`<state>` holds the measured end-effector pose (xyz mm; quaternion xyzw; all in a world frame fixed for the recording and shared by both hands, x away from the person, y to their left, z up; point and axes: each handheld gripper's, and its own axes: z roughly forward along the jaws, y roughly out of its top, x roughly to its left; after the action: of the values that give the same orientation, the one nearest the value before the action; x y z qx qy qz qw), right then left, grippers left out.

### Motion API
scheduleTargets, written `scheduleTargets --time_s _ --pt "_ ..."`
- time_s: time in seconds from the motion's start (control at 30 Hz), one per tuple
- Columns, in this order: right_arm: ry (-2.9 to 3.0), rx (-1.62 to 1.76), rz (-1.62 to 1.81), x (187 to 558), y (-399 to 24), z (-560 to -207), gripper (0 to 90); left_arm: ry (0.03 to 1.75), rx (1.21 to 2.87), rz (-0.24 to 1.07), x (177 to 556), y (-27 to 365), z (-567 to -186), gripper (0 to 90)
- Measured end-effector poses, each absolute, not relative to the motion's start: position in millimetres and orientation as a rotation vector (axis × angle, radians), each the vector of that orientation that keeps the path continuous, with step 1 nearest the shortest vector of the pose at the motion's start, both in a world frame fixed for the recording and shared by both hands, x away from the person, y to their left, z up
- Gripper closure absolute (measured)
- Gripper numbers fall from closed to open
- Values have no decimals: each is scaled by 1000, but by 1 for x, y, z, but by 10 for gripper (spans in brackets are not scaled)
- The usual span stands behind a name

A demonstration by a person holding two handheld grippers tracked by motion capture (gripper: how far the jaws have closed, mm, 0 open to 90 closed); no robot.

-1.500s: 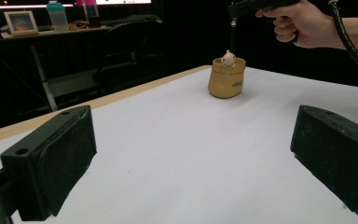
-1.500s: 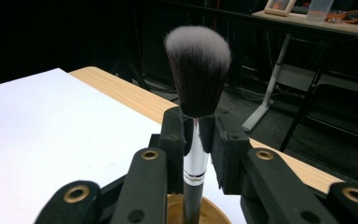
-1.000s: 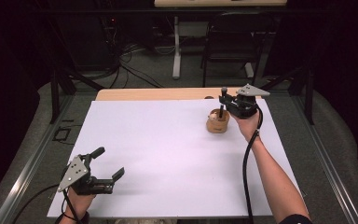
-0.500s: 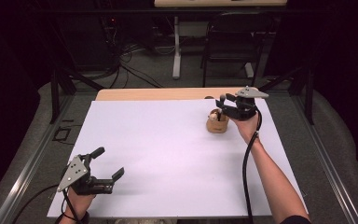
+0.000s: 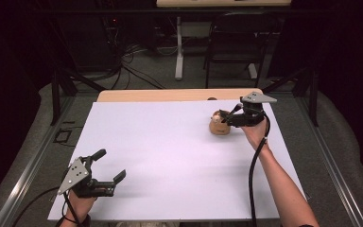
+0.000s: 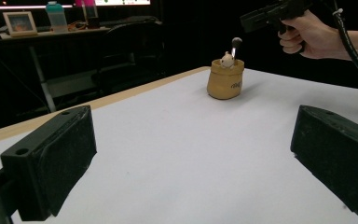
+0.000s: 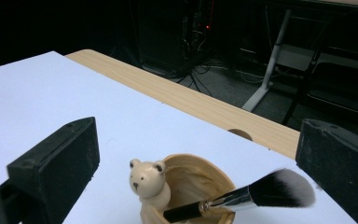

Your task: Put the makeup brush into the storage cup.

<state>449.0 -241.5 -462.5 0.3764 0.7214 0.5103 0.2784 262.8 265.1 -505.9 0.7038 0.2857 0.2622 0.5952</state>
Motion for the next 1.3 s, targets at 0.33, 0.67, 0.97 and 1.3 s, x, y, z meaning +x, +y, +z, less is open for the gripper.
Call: scheduleTargets --time_s 0.33,0.67,0.97,1.3 --pt "1932 987 1379 427 -250 -460 0 664 1636 607 263 264 -506 0" --pt "1917 925 1415 395 -255 -449 0 662 1631 605 262 264 -506 0" --pt "1917 843 1438 366 -254 -438 0 661 1634 603 263 264 -506 0" --pt "1919 759 1478 333 -254 -439 0 661 1633 601 263 264 -506 0"
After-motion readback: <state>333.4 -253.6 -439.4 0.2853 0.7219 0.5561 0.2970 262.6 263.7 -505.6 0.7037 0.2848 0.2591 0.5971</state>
